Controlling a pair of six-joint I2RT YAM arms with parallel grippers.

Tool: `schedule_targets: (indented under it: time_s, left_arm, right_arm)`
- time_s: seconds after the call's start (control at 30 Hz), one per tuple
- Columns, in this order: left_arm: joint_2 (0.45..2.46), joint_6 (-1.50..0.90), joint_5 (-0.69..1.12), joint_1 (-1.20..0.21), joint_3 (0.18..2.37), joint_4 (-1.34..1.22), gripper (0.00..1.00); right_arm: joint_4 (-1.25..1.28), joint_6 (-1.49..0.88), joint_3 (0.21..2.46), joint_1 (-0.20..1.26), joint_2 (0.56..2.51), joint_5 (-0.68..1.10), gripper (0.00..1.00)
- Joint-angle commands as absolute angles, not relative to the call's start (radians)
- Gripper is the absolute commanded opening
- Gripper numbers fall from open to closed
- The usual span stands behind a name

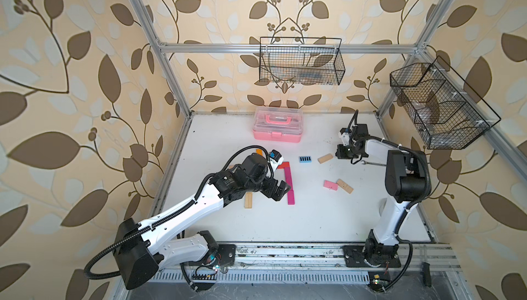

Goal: Assemble the number 7 with building blocks
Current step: Assemble the building block at the center of the board.

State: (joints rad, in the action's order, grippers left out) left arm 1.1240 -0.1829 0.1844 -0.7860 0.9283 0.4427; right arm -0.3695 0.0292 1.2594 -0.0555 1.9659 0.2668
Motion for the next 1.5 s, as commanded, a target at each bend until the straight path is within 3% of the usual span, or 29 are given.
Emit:
schedule_targets:
  time_s: [0.0,0.67,1.2,1.47]
  left_arm:
    - [1.116,-0.186,0.208,-0.790,0.960,0.414,0.99]
    - [1.094,-0.166,0.198,-0.790,0.948,0.436,0.99]
    - [1.069,-0.168,0.187,-0.789,0.936,0.447,0.99]
    - [1.110,-0.186,0.108,-0.789,0.954,0.440,0.99]
  right_arm:
    - [-0.381,0.044,1.291,-0.038,2.003,0.281,0.09]
    - [-0.410,0.071,1.175,0.041,1.923,0.305,0.10]
    - [-0.469,0.096,1.229,0.043,1.908,0.286,0.11]
    - [-0.497,0.104,1.208,0.072,1.777,0.224,0.17]
